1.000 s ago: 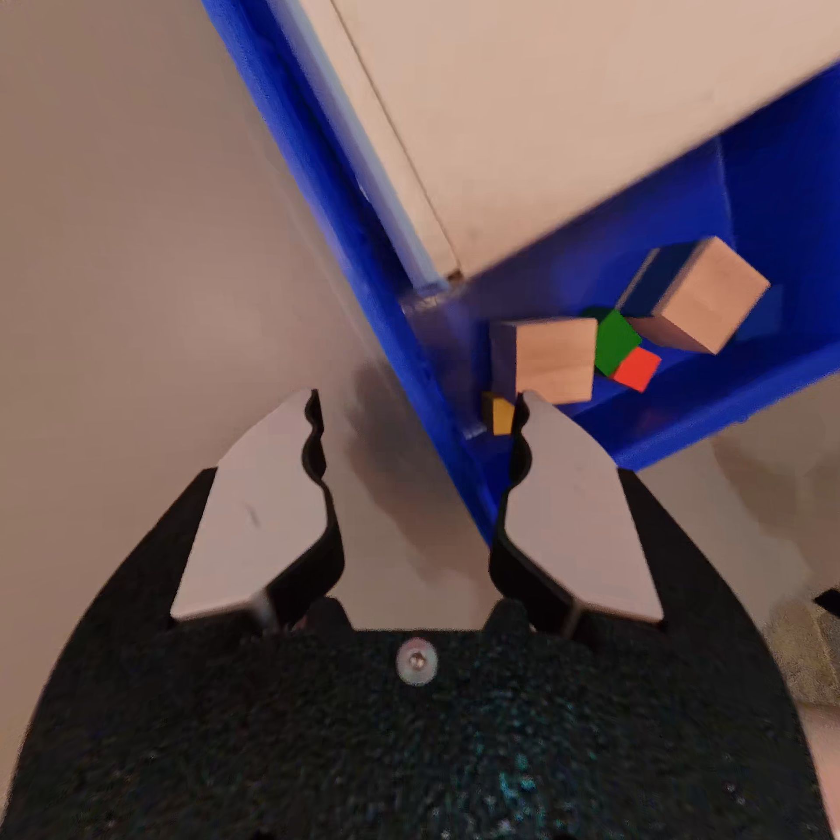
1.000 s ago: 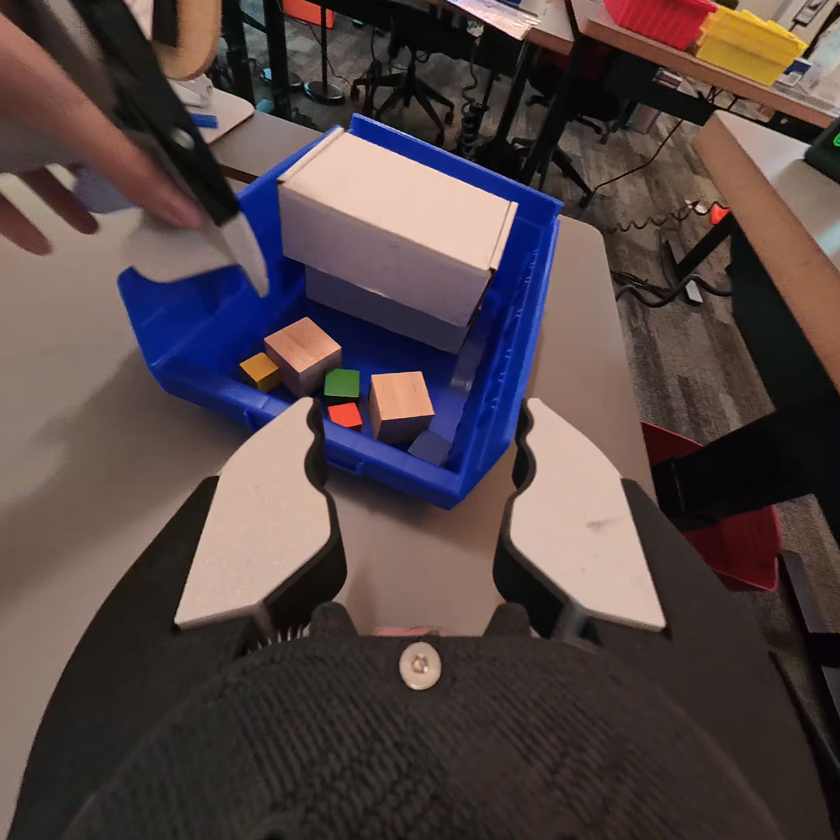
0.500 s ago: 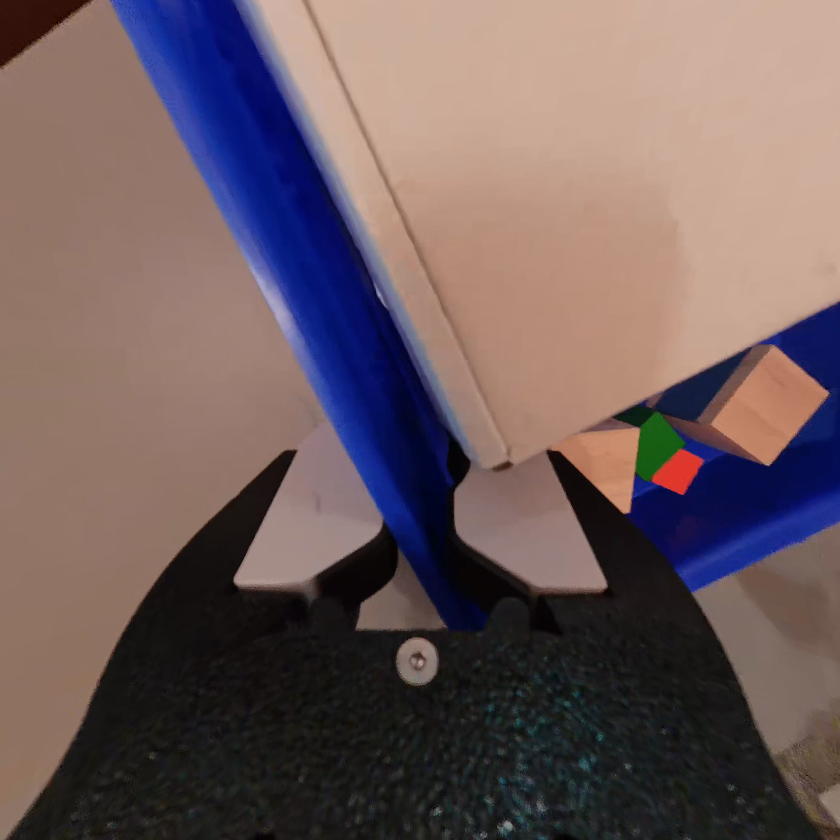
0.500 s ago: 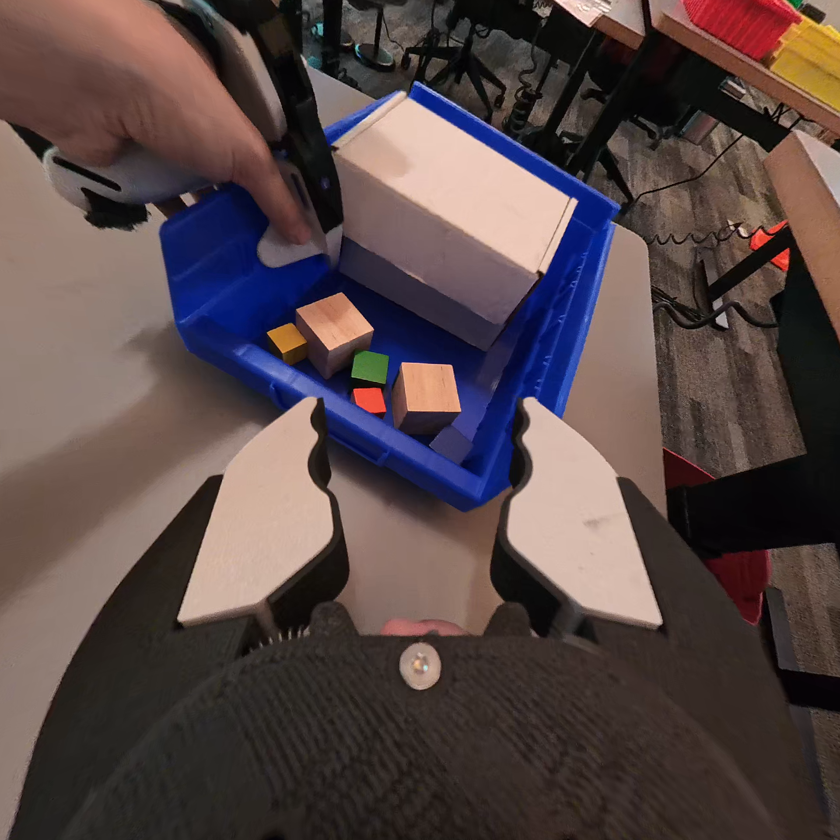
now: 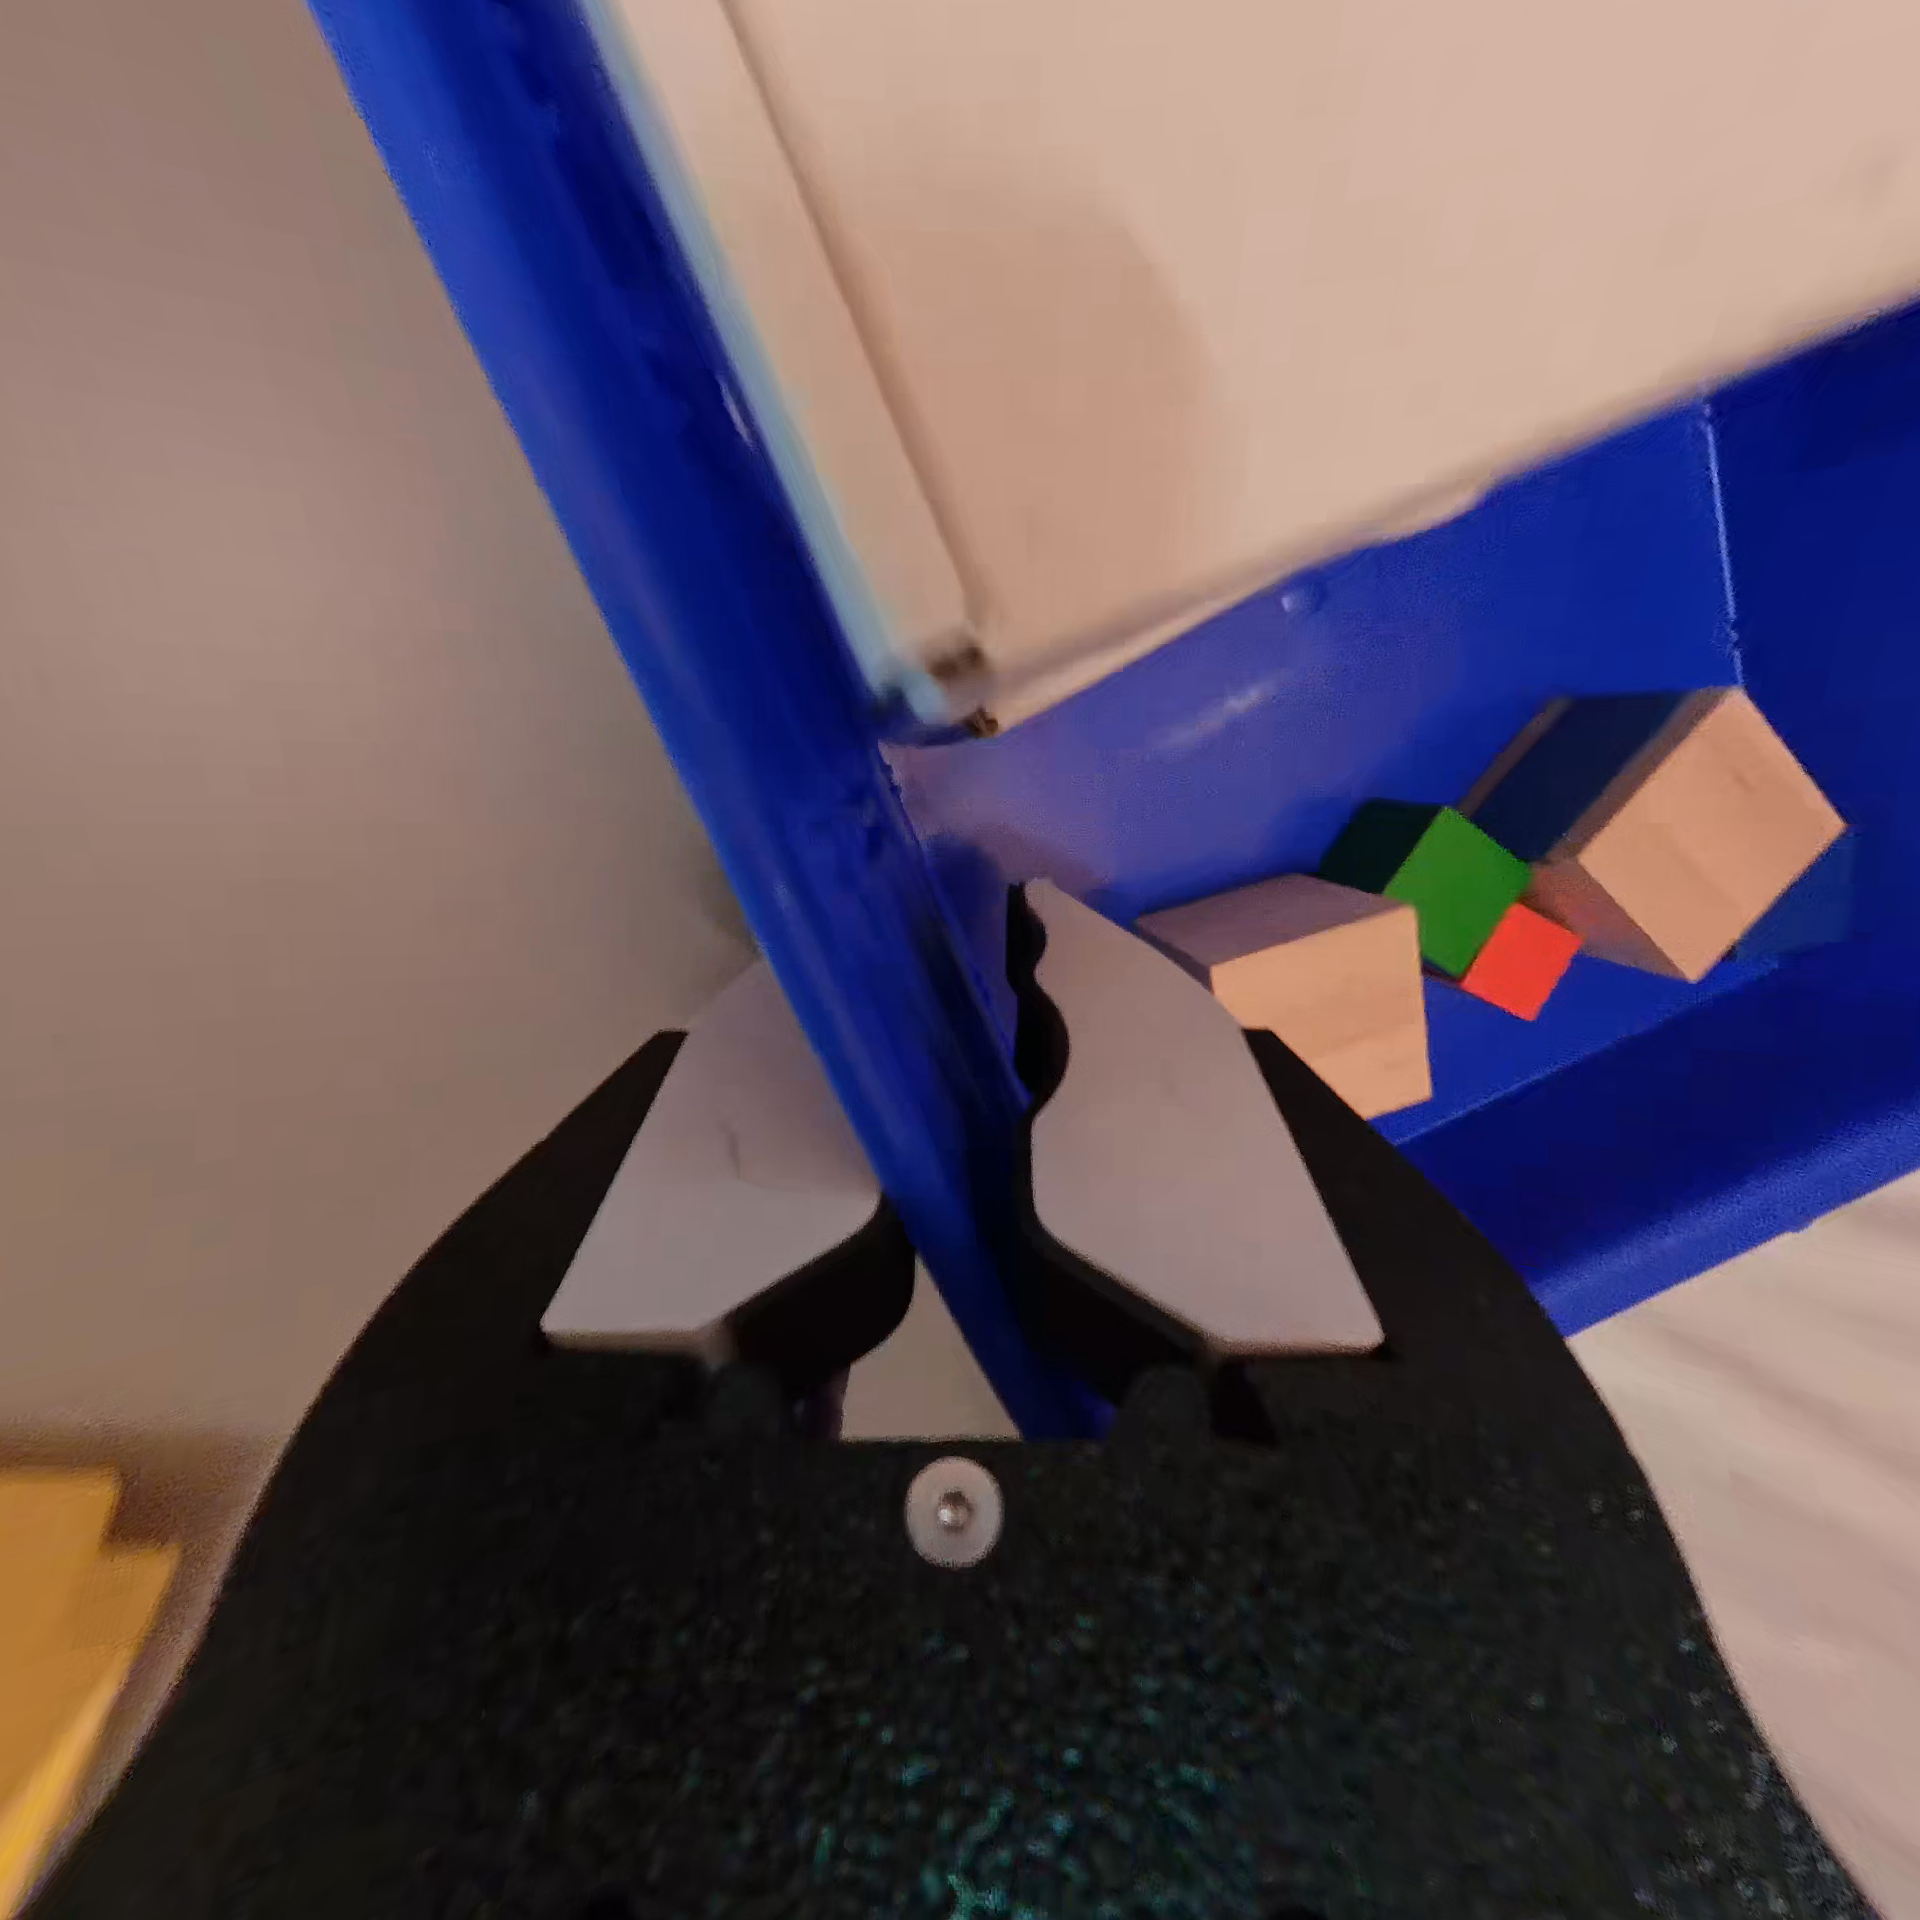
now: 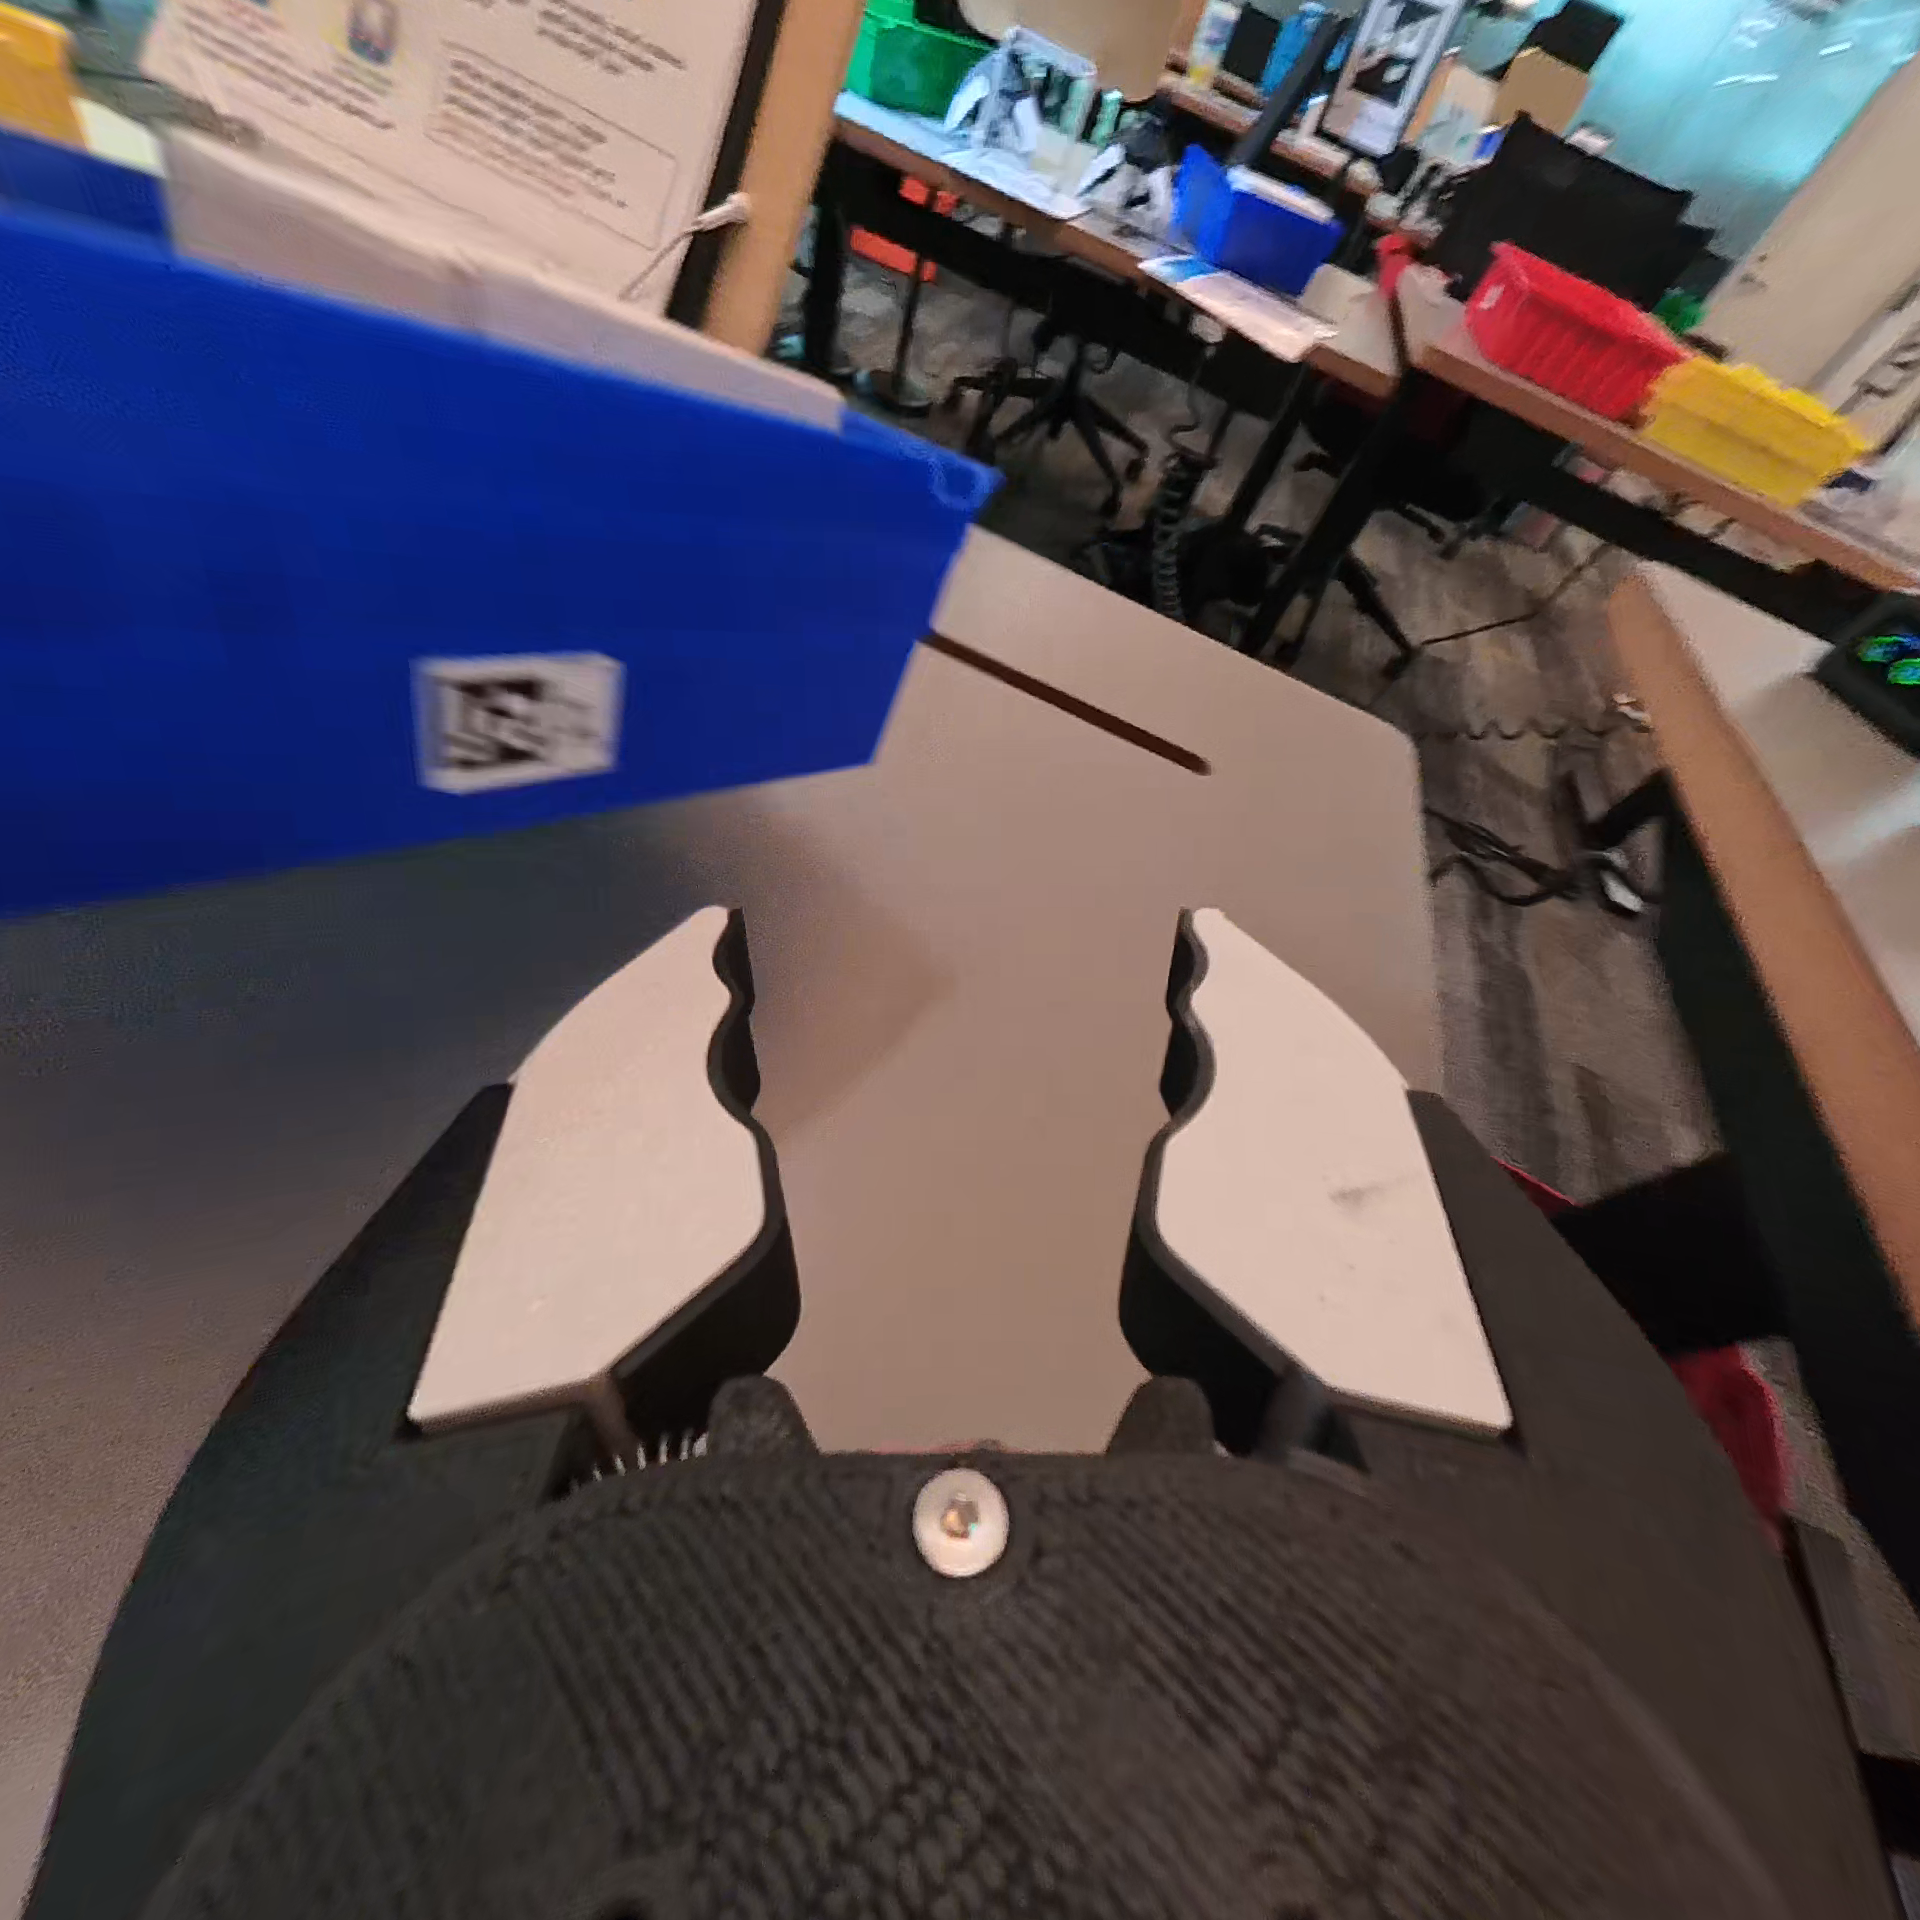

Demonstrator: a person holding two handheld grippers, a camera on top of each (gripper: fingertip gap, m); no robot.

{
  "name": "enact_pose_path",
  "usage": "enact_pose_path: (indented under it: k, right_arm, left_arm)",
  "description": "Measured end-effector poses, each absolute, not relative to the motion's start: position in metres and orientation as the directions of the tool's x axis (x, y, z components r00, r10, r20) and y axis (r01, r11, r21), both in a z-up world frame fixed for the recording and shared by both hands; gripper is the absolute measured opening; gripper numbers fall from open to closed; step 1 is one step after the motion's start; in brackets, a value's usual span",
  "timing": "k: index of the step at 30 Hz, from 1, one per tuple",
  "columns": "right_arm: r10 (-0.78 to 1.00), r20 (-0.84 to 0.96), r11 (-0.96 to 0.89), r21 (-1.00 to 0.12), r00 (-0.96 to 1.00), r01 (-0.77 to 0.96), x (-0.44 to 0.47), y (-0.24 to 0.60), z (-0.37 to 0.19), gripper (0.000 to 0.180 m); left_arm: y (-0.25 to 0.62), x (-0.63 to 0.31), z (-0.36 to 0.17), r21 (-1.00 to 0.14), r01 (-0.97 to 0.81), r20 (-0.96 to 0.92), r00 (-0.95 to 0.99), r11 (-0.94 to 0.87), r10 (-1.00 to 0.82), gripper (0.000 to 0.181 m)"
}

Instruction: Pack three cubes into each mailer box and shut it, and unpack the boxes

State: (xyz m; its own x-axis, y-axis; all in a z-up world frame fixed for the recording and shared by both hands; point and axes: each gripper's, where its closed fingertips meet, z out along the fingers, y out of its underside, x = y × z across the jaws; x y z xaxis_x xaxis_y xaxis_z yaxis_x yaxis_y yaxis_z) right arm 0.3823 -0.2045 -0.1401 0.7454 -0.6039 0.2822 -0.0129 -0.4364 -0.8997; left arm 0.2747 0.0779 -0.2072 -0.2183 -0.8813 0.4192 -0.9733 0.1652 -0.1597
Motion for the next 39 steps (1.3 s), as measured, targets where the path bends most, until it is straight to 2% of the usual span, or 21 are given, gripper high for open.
enact_pose_path:
  k: [4,10,13,16,22,25,29,32,33,34,37,38,39]
  right_arm:
    - [-0.54,0.288,-0.494,-0.869,0.791,-0.021,0.379,-0.175,-0.158,0.081]
    - [-0.397,0.25,-0.522,-0.853,0.883,0.007,0.342,-0.083,-0.174,0.085]
    - [-0.262,0.142,-0.442,-0.897,0.955,0.012,0.295,-0.008,-0.175,0.087]
    - [-0.167,0.01,-0.385,-0.921,0.986,-0.056,0.25,0.072,-0.173,0.087]
    - [-0.188,-0.097,-0.386,-0.908,0.977,-0.164,0.198,0.238,-0.172,0.098]
    - [-0.283,-0.138,-0.37,-0.897,0.949,-0.241,0.189,0.306,-0.178,0.096]
    - [-0.399,-0.012,-0.474,-0.853,0.917,-0.218,0.188,0.355,-0.211,0.095]
    - [-0.4,-0.021,-0.49,-0.84,0.916,-0.233,0.181,0.378,-0.227,0.091]
    - [-0.397,-0.017,-0.502,-0.833,0.917,-0.233,0.179,0.384,-0.232,0.098]
    - [-0.394,0.017,-0.526,-0.824,0.919,-0.21,0.181,0.387,-0.238,0.098]
    - [-0.377,0.18,-0.568,-0.82,0.909,-0.074,0.202,0.386,-0.244,0.058]
    - [-0.372,0.199,-0.568,-0.821,0.907,-0.053,0.209,0.384,-0.244,0.039]
    - [-0.35,0.176,-0.565,-0.823,0.92,-0.058,0.213,0.383,-0.246,0.031]
  left_arm:
    - [0.131,0.152,-0.192,-0.131,-0.982,0.424,-0.18,0.137,-0.888,0.014]
    - [0.202,-0.028,-0.195,-0.07,-0.996,0.461,0.018,-0.056,-0.887,0.015]
    - [0.239,-0.103,-0.198,-0.064,-0.987,0.413,0.111,-0.15,-0.904,0.015]
    - [0.277,-0.165,-0.201,-0.064,-0.971,0.321,0.2,-0.232,-0.926,0.015]
    - [0.325,-0.25,-0.219,-0.116,-0.894,0.267,0.392,-0.433,-0.88,0.016]
    - [0.342,-0.28,-0.228,-0.172,-0.844,0.267,0.456,-0.507,-0.849,0.016]
    - [0.36,-0.308,-0.239,-0.234,-0.768,0.287,0.532,-0.597,-0.797,0.016]
    - [0.372,-0.32,-0.246,-0.256,-0.726,0.305,0.566,-0.638,-0.766,0.016]
    - [0.375,-0.322,-0.249,-0.262,-0.718,0.304,0.573,-0.645,-0.761,0.016]
    - [0.379,-0.323,-0.252,-0.267,-0.71,0.307,0.578,-0.651,-0.756,0.017]
    - [0.387,-0.321,-0.26,-0.283,-0.692,0.31,0.588,-0.663,-0.747,0.017]
    - [0.389,-0.32,-0.263,-0.286,-0.689,0.312,0.591,-0.666,-0.744,0.017]
    - [0.39,-0.317,-0.266,-0.286,-0.687,0.312,0.592,-0.668,-0.743,0.017]
